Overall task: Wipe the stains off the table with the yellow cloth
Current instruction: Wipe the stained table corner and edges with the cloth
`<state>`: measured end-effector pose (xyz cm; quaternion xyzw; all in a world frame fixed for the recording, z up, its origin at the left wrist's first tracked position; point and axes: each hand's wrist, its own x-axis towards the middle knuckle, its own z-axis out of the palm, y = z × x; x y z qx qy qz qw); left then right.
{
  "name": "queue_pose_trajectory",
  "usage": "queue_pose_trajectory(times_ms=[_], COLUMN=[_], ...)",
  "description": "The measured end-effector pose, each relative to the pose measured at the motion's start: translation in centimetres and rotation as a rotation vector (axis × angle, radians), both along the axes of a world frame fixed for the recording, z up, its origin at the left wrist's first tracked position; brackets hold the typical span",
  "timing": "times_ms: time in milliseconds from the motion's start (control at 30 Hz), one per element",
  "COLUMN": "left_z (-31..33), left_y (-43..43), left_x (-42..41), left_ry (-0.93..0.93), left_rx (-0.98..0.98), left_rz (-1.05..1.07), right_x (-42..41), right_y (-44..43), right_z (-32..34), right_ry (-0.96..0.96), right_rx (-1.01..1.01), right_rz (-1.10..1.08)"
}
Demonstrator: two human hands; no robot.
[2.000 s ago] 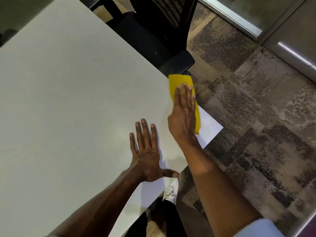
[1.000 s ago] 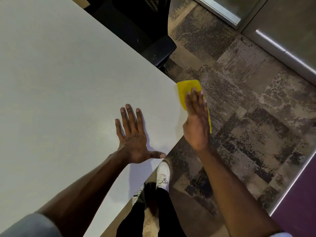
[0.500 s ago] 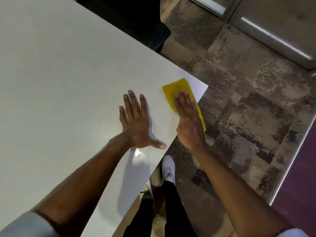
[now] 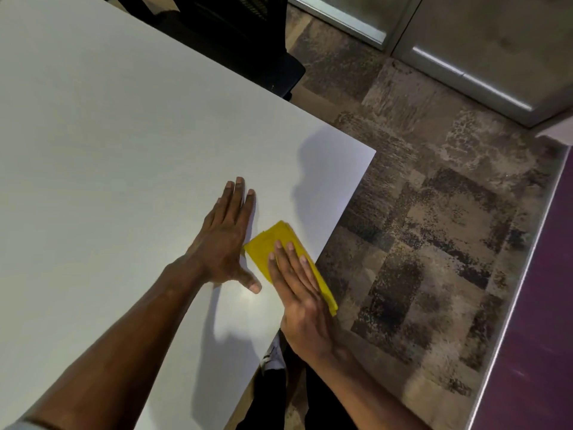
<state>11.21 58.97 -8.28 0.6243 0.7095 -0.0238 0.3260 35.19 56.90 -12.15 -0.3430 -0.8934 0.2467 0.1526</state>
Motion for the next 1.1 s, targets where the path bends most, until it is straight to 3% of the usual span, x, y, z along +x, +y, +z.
queue_pose_trajectory(times_ms=[100, 367, 567, 767, 900, 1100], left_z=[0.4, 0.6, 1.2, 1.2, 1.2, 1.1], left_y=[0.1, -0.7, -1.0, -0.7, 0.1, 2.0], left_x=[-0.5, -0.9, -0.4, 0.2, 1.6, 4.7], left_ry=[-0.032, -0.058, -0.172, -0.086, 0.037, 0.121], left_rx=[-0.005, 0.105, 0.27, 0.206, 0.175, 0.199], left_rz=[-0.006, 0.051, 0.132, 0.124, 0.22, 0.206], right_x=[0.0, -4.3, -3.2, -1.6, -0.9, -3.3], right_y=[3.6, 16.2, 8.5, -2.5, -5.2, -5.2], right_z=[0.1, 0.9, 1.3, 1.6, 2.5, 3.4], right_ry=[-0.074, -0.19, -0.104, -0.128, -0.068, 0.218], right_rx=[-0.019, -0.047, -0.065, 0.025, -0.03, -0.265], right_rz=[0.035, -0.169, -0.138, -0.195, -0.401, -0.726])
